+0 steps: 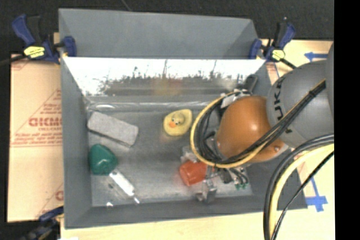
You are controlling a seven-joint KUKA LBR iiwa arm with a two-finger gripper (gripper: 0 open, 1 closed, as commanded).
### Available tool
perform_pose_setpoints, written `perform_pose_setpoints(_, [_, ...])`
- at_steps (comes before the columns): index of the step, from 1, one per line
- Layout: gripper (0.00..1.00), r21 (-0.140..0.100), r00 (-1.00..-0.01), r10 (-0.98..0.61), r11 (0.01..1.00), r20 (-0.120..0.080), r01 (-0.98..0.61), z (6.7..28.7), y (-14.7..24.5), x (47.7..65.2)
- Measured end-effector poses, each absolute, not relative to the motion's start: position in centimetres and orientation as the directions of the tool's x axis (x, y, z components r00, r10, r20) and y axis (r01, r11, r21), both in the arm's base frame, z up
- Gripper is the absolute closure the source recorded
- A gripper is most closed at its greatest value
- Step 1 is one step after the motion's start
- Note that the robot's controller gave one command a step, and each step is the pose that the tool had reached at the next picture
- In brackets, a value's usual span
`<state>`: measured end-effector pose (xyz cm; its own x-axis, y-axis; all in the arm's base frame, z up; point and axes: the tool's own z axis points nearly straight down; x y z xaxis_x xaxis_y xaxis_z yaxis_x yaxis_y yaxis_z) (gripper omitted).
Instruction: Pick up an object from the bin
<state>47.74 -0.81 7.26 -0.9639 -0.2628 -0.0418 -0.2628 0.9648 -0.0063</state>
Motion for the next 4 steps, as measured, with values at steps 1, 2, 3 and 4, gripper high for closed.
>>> perform_pose_setpoints(1, [1.0, 0.001, -0.999, -0.035, 0.999, -0.021, -0.035, 7.81, -0.69, 47.7])
perform_pose_setpoints(2, [1.0, 0.001, -0.999, -0.035, 0.999, -0.021, -0.035, 7.81, -0.69, 47.69])
perform_pose_setpoints(3, [1.0, 0.002, -0.999, -0.034, 0.999, -0.021, -0.034, 7.81, -0.7, 47.7])
perform_pose_setpoints(4, [1.0, 0.002, -0.999, -0.034, 0.999, -0.02, -0.035, 8.47, -0.72, 47.66])
